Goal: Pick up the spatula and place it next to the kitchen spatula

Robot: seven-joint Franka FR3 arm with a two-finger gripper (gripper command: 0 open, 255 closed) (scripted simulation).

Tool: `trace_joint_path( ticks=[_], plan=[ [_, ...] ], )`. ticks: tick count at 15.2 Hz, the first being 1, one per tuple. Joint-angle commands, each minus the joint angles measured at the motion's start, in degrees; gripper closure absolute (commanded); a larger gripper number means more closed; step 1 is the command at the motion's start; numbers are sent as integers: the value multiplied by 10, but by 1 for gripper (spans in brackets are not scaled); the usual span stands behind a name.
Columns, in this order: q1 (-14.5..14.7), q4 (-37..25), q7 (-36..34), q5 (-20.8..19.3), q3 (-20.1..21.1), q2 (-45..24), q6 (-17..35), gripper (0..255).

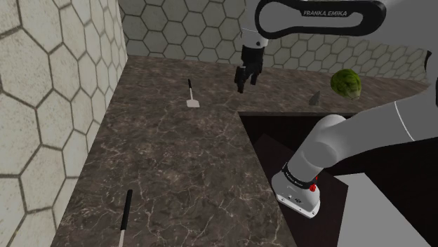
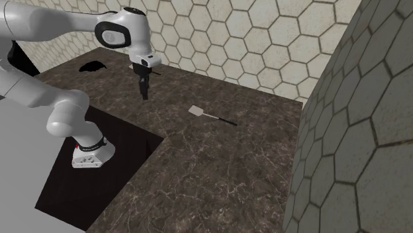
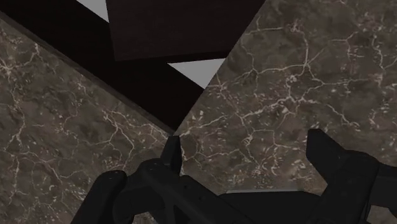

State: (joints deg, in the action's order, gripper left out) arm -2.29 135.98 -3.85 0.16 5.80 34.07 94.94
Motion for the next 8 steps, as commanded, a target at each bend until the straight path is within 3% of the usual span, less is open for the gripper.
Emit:
trace_joint_path(
  ticks=[1,8],
  plan=[
    [-6,-11,-34,6,11,-39,37,0],
    [-28,-64,-142,5,37,-176,146,0]
  ],
)
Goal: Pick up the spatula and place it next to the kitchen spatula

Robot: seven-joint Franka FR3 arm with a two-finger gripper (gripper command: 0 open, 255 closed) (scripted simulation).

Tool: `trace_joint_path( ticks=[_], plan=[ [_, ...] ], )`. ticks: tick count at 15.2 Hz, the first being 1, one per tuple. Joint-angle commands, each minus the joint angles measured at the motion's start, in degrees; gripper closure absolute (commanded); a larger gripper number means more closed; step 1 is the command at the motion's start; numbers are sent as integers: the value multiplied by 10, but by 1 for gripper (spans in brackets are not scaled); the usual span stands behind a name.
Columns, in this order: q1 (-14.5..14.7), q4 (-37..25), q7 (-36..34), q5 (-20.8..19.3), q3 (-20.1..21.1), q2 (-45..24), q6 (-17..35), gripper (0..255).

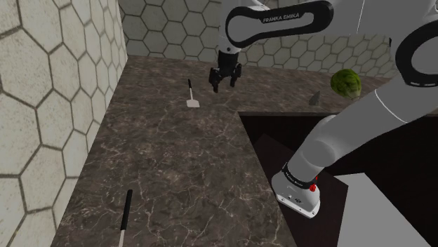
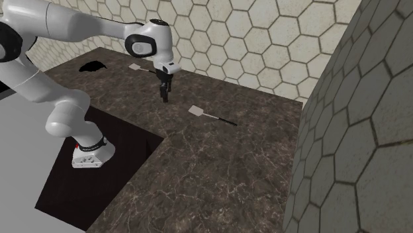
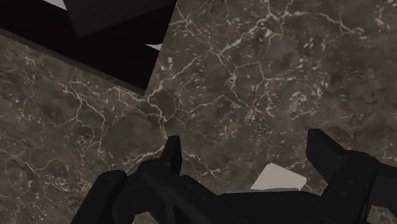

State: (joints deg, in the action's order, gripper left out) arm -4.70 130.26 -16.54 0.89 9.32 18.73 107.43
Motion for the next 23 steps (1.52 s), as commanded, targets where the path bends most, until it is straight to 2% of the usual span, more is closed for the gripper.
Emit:
trace_joint_path(
  ticks=[1,9,18,23],
  plan=[
    [-7,-17,-31,-4,5,-43,34,0],
    [-23,-127,-151,-35,10,-206,115,0],
    [-21,-299,-266,-69,-16,-386,153,0],
    [-21,-293,-270,-72,-18,-405,178,0]
  ],
)
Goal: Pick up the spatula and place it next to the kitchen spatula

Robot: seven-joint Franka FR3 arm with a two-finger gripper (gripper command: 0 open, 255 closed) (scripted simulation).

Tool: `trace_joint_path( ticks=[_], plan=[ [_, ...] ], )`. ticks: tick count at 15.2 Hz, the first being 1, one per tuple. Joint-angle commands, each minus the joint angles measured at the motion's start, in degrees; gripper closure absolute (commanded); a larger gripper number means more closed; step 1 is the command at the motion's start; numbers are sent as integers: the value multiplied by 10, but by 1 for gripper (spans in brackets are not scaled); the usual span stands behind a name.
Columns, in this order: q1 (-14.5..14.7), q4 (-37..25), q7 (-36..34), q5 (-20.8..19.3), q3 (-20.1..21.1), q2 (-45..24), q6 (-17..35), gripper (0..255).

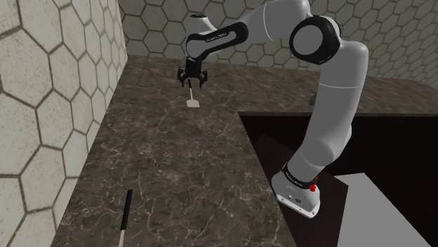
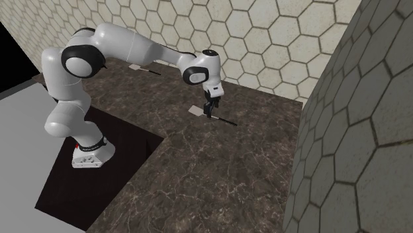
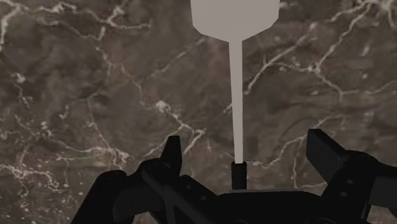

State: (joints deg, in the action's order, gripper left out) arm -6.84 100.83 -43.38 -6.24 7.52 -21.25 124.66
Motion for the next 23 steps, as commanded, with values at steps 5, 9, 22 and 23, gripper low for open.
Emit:
trace_joint_path(
  ticks=[5,9,22,23],
  plan=[
    [1,9,-4,-4,-2,-19,28,0],
    [1,9,-4,-4,-2,-19,28,0],
    [1,6,-3,-3,-2,-15,21,255],
    [0,3,-2,-2,-1,-12,15,255]
  ],
)
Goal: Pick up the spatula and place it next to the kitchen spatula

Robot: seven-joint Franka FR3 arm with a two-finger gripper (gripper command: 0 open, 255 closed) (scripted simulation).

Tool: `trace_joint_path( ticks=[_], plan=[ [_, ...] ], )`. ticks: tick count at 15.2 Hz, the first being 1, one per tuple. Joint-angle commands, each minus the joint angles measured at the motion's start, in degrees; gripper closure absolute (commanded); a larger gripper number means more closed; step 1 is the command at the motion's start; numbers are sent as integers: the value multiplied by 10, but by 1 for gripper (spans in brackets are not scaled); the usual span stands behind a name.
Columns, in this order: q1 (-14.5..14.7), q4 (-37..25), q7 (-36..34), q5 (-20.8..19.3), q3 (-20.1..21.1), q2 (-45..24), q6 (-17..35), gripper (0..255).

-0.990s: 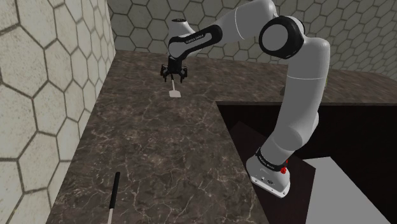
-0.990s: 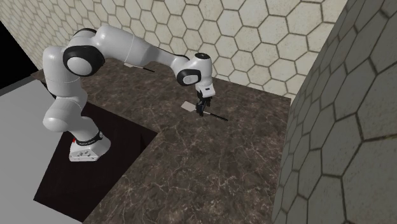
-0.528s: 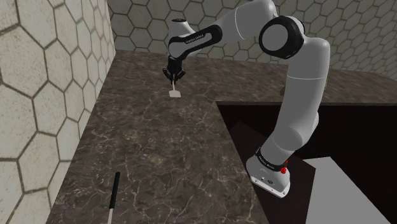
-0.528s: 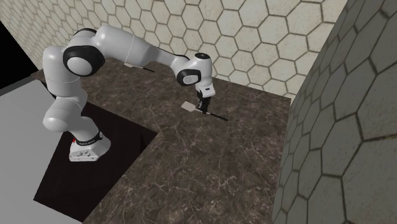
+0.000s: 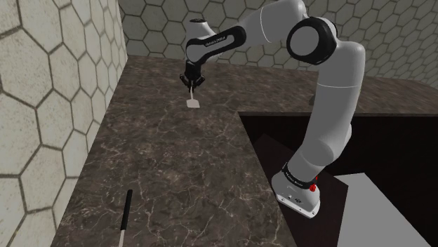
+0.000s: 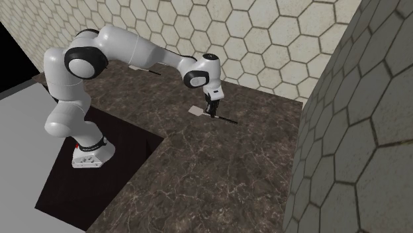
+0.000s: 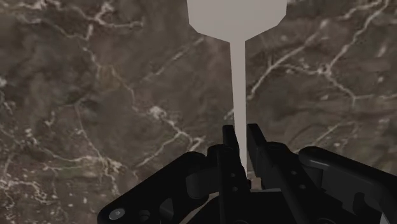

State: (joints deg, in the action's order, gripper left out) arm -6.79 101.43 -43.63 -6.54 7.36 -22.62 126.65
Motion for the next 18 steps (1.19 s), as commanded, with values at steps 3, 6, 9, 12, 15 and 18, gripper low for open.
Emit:
trace_joint_path(
  ticks=[3,6,9,12,15,18],
  plan=[
    [-1,-12,3,3,1,12,-24,255],
    [-1,-23,5,5,2,21,-44,255],
    [-1,-34,7,7,3,30,-64,255],
    [-1,-47,9,9,4,37,-84,255],
    [2,-30,2,11,7,59,-89,255],
    [14,43,-21,15,17,111,-69,255]
  ],
)
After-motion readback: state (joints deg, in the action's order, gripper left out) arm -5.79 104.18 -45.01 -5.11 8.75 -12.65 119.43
